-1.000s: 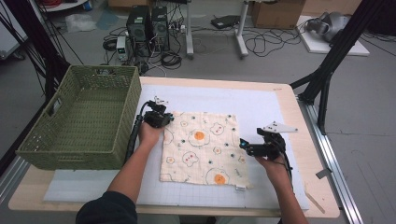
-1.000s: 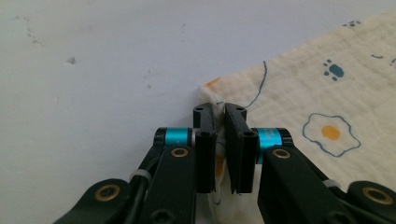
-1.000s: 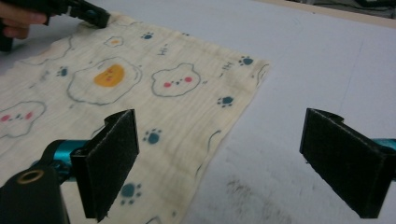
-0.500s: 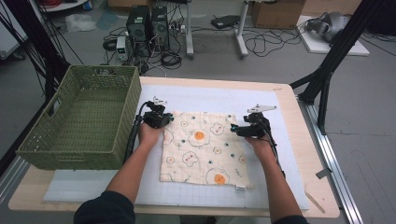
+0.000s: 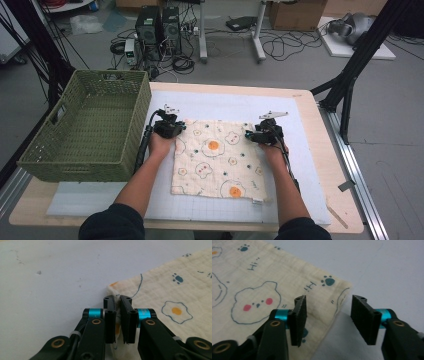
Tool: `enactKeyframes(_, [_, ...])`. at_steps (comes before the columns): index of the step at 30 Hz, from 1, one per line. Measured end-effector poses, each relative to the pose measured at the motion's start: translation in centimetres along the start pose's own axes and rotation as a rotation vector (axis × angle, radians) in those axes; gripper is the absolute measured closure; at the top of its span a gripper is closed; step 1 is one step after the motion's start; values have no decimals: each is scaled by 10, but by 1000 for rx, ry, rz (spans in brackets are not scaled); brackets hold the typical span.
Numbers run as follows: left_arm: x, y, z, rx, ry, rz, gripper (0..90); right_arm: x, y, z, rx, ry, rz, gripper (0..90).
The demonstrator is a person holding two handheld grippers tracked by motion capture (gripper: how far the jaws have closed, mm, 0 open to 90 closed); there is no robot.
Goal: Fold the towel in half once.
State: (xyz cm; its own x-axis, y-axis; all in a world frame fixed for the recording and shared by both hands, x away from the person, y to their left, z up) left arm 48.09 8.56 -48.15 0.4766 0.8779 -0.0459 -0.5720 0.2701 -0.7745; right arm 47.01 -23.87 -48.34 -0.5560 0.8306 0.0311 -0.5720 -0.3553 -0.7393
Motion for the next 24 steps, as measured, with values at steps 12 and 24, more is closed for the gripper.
enactKeyframes(12, [6, -2, 3, -11, 7, 53, 845, 10, -9, 2, 52, 16, 48, 862])
enactKeyframes(24, [8, -19, 30, -137, 52, 102, 845, 9, -20, 25, -69, 18, 40, 866])
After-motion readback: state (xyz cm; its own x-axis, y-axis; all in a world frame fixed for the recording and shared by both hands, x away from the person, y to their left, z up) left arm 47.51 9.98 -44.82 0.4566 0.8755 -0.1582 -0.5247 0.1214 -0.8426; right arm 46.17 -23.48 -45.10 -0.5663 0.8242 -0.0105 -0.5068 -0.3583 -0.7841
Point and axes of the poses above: each handheld gripper's, and its own axes: z roughly backward along the jaws, y roughly out of its underside, x roughly to its left, the point moved 5 cm from there along -z, roughly forward along the jaws, and after that the axes turned 2 degrees about x, right-handed, at the moved point
